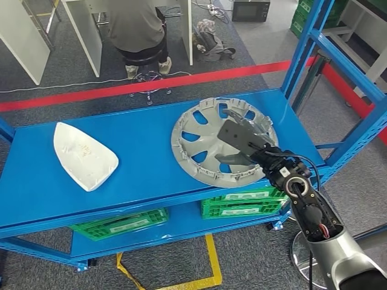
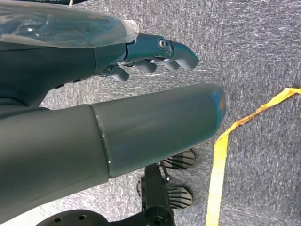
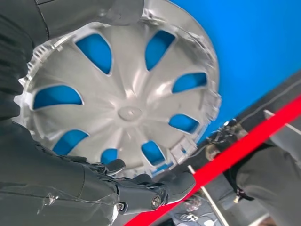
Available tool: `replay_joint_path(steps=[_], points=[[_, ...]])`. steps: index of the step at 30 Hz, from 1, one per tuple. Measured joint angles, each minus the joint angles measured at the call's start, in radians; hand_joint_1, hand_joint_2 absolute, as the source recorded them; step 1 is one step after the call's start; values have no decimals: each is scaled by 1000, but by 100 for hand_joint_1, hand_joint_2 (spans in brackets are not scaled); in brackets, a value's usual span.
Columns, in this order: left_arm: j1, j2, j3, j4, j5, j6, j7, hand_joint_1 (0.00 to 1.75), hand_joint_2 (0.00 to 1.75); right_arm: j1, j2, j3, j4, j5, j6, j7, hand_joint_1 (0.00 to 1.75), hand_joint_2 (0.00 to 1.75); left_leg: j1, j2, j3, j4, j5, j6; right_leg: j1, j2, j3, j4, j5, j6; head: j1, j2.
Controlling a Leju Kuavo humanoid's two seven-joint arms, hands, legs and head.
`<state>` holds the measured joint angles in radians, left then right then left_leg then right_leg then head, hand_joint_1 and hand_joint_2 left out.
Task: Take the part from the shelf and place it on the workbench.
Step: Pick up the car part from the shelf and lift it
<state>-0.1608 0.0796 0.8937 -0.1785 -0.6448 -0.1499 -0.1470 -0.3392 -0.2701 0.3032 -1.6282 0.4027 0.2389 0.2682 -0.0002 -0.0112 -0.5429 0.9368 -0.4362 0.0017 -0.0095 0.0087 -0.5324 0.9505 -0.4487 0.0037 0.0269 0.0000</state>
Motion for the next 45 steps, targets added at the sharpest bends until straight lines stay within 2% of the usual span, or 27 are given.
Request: replay_joint_path(steps=[7,14,21,29,38,45], points=[[0,-5,7,0,6,-2,-4,0,0,52,-10,24,-45,92,2,54,0,175,0,0,0,0,0,0,0,0,0,-1,0,0,0,0],[0,-8,30,0,17,-3,-4,0,0,120,-64,28,-113,117,50,118,0,175,0,0,1,0,-1,-1,0,1,0,-2,0,0,0,0],[0,-12,49,0,25,-5,-4,0,0,177,-133,16,-140,126,93,128,0,175,0,1,1,0,-1,-1,0,1,1,-2,0,0,0,0],[0,-14,56,0,27,-7,-4,0,0,193,-174,13,-148,124,111,132,0,175,0,1,1,0,-1,-1,0,1,1,-2,0,0,0,0],[3,-16,72,0,31,-7,-7,0,0,192,-226,10,-130,104,157,83,0,175,0,1,1,0,-1,-1,0,1,1,-2,0,0,0,0],[1,-16,74,0,18,-8,-5,0,0,142,-263,17,-62,114,222,-20,0,175,0,1,1,0,-1,-1,0,1,1,-2,0,0,-1,0]])
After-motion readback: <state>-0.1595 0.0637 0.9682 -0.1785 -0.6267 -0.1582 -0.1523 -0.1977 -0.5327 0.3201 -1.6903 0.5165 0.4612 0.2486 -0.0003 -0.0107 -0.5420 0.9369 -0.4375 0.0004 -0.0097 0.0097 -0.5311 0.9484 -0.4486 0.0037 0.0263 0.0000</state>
